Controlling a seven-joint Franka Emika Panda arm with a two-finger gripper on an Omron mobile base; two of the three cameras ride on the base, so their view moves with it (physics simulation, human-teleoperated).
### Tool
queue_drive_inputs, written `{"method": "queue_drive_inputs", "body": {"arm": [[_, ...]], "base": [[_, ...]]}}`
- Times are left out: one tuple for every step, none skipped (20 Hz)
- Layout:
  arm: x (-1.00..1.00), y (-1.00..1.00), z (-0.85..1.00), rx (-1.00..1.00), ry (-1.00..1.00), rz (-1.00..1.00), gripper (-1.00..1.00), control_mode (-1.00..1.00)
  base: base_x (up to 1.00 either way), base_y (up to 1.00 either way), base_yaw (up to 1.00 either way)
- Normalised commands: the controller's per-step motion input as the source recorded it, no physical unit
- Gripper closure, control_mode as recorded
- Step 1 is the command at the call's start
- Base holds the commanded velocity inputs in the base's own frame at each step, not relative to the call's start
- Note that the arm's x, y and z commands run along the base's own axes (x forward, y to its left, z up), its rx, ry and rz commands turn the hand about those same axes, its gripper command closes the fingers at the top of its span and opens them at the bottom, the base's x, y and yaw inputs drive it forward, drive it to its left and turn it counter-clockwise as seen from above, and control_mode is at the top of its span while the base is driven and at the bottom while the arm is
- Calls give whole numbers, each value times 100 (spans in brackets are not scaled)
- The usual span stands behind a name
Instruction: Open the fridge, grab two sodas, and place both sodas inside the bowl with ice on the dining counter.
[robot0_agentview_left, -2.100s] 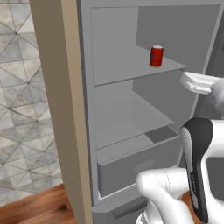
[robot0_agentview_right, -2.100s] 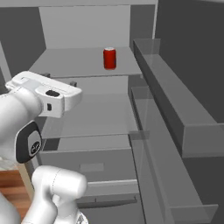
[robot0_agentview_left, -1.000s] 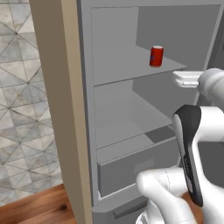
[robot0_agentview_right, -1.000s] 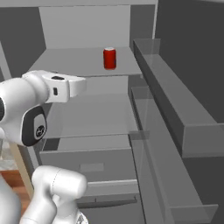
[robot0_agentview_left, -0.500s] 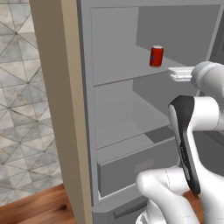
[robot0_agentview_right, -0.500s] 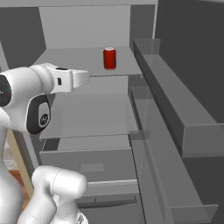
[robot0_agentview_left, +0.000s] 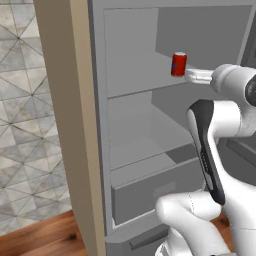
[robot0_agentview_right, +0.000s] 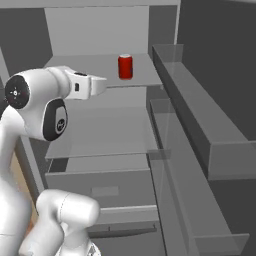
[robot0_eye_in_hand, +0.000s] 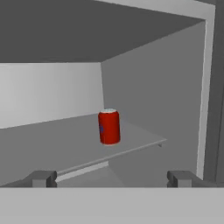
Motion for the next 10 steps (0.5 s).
{"method": "queue_drive_inputs", "body": {"arm": [[29,2,0,0,0,0,-100,-100],[28,0,0,0,0,0,-100,-100],[33,2,0,0,0,0,-100,-100],[31,1,0,0,0,0,-100,-100],[32,0,0,0,0,0,-100,-100],[34,0,0,0,0,0,-100,-100],[31,0,0,-1,0,0,-100,-100],[29,0,0,-3,0,0,-100,-100],[30,0,0,-4,0,0,-100,-100],[28,0,0,-5,0,0,-100,-100]], "base": [[0,0,0],[0,0,0],[0,0,0],[0,0,0],[0,0,0],[0,0,0],[0,0,0],[0,0,0],[0,0,0],[0,0,0]]}}
